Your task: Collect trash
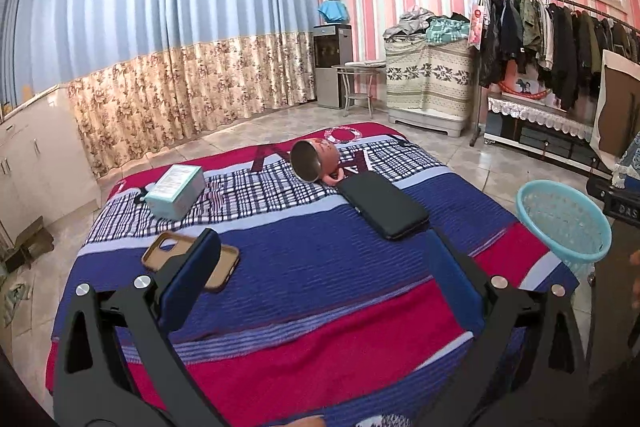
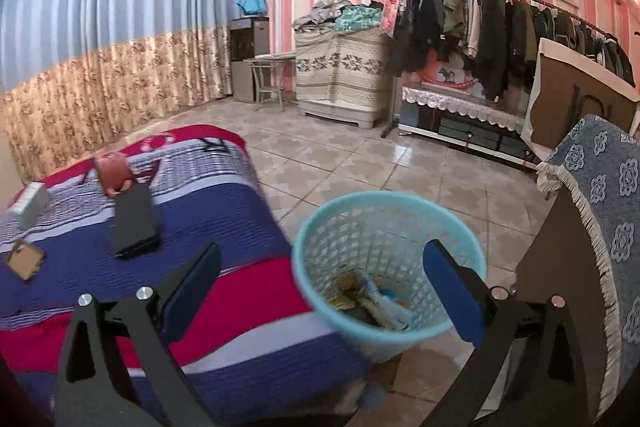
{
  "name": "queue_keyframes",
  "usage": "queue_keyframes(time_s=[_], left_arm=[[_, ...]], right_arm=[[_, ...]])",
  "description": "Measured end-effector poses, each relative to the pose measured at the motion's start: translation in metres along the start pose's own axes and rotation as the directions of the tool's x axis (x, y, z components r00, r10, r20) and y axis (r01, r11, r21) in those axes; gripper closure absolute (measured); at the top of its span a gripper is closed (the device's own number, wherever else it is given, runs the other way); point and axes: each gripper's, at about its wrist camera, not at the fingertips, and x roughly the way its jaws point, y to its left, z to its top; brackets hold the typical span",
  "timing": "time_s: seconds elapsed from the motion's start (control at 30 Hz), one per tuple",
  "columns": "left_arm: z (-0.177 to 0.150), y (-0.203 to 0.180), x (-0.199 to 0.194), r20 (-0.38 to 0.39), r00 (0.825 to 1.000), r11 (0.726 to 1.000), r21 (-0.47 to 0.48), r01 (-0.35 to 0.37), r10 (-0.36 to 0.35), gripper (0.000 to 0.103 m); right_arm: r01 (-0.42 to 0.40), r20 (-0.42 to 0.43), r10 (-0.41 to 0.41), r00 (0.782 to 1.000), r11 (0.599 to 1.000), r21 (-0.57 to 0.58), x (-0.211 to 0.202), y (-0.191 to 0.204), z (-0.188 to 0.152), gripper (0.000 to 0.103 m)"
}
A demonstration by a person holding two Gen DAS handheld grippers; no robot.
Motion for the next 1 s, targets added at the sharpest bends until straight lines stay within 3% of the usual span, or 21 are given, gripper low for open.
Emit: queue_keyframes(time_s=[0.4, 0.57, 1.0], left_arm=[[-0.021, 0.001, -0.020, 0.031, 0.998, 0.999, -0.010, 0.049, -0.049, 0.005], [-0.027, -0.002, -0.028, 0.054, 0.997, 0.999, 0.006, 0.054, -0.054, 0.005], [-0.033, 0.006, -0.030, 0.063, 0.996, 0.998, -0.014, 0.065, -0.064, 0.005]], right_arm=[[-0.081, 0.083, 0.084, 0.993, 0.996, -0.032, -0.078, 0.045, -0.037, 0.005], [-0.124, 0.106, 0.127, 0.986, 0.992, -0.034, -0.088, 0.054, -0.041, 0.005], [-0.114, 0.138, 0.124, 0.983, 0.990, -0.081, -0.102, 0.075, -0.045, 0.005]])
